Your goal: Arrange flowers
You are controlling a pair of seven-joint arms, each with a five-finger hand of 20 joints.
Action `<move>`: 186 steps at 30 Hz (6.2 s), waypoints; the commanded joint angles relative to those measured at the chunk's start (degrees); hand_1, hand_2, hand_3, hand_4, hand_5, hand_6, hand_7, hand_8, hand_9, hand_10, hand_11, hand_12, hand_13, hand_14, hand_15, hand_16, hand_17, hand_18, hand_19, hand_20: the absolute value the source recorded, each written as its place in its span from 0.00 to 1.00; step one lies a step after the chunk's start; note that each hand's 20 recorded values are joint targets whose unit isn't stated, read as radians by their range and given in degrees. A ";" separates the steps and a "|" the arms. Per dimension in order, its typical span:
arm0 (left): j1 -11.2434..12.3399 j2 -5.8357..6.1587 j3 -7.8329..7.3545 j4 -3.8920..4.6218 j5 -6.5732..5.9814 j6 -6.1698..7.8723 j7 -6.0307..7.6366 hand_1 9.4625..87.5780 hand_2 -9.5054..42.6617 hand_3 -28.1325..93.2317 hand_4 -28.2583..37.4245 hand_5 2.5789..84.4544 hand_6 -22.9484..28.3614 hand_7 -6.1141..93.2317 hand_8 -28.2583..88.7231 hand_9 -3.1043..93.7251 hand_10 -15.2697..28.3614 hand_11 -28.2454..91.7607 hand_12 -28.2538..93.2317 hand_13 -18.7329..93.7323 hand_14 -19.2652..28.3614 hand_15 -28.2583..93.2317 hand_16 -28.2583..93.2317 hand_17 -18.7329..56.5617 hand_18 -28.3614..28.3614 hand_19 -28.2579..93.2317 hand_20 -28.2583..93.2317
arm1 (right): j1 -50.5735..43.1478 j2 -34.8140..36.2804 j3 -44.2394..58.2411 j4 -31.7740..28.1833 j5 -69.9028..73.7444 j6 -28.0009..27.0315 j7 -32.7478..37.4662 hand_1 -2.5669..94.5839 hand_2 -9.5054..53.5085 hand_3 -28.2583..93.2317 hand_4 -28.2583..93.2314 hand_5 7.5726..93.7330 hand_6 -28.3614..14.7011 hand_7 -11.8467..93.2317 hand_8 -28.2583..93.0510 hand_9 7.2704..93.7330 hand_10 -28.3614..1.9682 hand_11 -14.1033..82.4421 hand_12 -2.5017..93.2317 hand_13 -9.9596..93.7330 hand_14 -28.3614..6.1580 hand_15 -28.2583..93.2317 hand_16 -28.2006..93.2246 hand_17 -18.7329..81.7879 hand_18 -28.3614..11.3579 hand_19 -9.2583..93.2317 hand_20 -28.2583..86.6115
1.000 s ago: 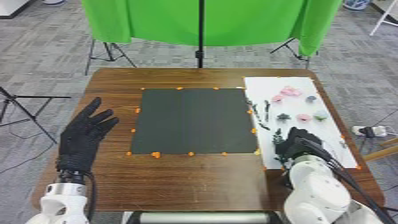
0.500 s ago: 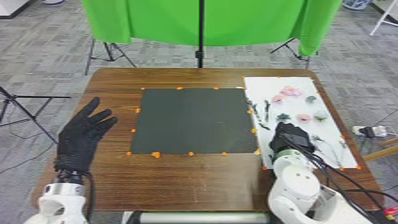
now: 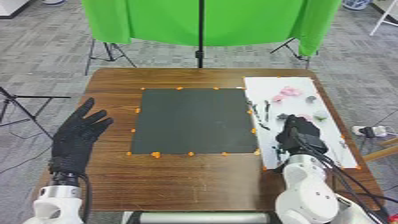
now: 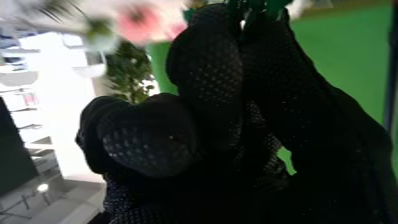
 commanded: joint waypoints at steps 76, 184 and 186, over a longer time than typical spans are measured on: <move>-3.54 2.22 -1.96 -1.81 1.22 1.11 -4.07 0.22 0.34 0.84 0.11 0.41 0.60 0.16 0.18 0.40 0.79 0.46 0.34 0.40 0.94 0.66 0.18 0.14 0.95 0.64 0.37 | 33.83 -33.93 -23.11 27.83 12.31 -11.29 -16.38 0.43 0.00 0.79 0.00 0.92 0.60 0.25 0.14 0.95 0.54 0.62 0.25 0.89 0.53 0.83 0.38 0.65 0.10 1.00 0.72; 2.98 2.96 -4.69 -3.41 -1.41 2.65 0.56 0.17 0.35 0.85 0.04 0.41 0.60 0.15 0.18 0.41 0.79 0.46 0.35 0.40 0.95 0.68 0.18 0.14 0.95 0.63 0.41 | 25.53 -28.12 -22.17 21.79 5.18 -21.07 -12.35 0.52 0.01 0.82 0.01 1.00 0.65 0.28 0.26 1.00 0.58 0.65 0.21 0.90 0.48 0.86 0.38 0.68 0.06 1.00 0.77; 1.93 2.99 -3.75 -3.00 -1.33 2.33 0.36 0.17 0.35 0.85 0.04 0.41 0.60 0.15 0.18 0.41 0.79 0.46 0.35 0.40 0.95 0.68 0.18 0.14 0.95 0.63 0.41 | 25.87 -28.21 -22.46 22.15 5.34 -21.20 -11.71 0.51 0.03 0.82 0.00 1.00 0.66 0.28 0.25 1.00 0.57 0.66 0.21 0.90 0.48 0.86 0.38 0.68 0.06 1.00 0.78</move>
